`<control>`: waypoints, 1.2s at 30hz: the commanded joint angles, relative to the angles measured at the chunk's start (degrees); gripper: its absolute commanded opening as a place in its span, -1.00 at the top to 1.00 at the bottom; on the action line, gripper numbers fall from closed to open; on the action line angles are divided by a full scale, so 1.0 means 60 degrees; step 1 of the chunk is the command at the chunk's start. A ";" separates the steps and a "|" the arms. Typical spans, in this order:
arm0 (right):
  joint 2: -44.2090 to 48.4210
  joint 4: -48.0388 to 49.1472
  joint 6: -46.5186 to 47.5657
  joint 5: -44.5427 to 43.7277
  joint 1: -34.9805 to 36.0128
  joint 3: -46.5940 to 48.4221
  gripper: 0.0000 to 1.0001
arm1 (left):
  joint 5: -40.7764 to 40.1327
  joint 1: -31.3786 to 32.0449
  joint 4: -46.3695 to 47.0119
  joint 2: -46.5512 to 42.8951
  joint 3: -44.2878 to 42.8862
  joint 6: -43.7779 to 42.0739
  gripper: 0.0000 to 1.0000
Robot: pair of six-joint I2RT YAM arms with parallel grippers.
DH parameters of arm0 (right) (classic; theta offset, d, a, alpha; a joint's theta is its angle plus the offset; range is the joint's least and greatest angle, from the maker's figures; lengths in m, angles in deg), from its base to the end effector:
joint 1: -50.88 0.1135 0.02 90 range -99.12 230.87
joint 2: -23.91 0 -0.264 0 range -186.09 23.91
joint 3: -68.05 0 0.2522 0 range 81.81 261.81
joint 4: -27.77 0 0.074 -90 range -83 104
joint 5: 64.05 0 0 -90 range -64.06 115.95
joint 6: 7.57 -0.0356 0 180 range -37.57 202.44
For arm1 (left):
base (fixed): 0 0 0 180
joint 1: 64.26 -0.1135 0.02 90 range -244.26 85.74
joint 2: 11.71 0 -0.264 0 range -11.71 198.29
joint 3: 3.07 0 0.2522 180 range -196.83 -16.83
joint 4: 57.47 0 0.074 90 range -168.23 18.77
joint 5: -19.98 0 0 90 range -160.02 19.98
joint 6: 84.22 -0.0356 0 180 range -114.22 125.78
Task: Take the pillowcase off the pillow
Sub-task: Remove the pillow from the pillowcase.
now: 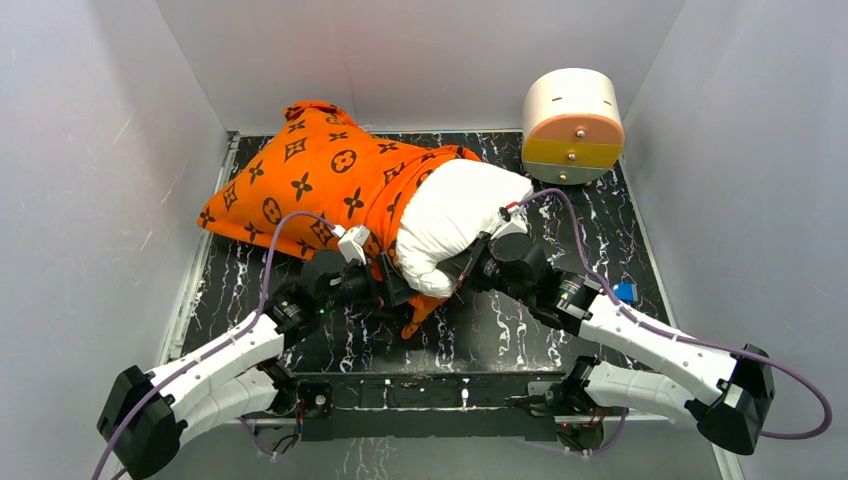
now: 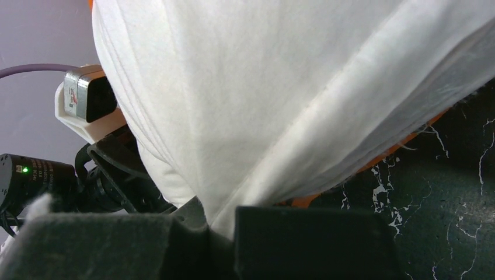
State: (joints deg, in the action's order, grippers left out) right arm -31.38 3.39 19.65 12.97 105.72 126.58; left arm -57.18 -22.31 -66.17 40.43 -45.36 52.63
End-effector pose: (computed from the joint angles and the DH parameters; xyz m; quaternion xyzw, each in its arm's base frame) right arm 0.1349 0.1776 0.3056 0.1205 0.8131 0.4323 0.3707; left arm 0.1505 -0.1459 0.2442 0.0307 0.8088 -0.4708 0.3510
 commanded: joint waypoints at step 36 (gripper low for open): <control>0.2235 -0.2899 0.0081 -0.3769 -0.0220 -0.0315 1.00 | -0.4548 -0.0097 -0.3620 -0.1988 -0.2378 -0.3056 -0.64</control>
State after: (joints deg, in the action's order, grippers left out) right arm -17.39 -18.70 18.60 -3.51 104.89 124.07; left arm -87.25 -22.70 -90.74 30.27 -52.33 40.39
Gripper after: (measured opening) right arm 0.068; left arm 0.745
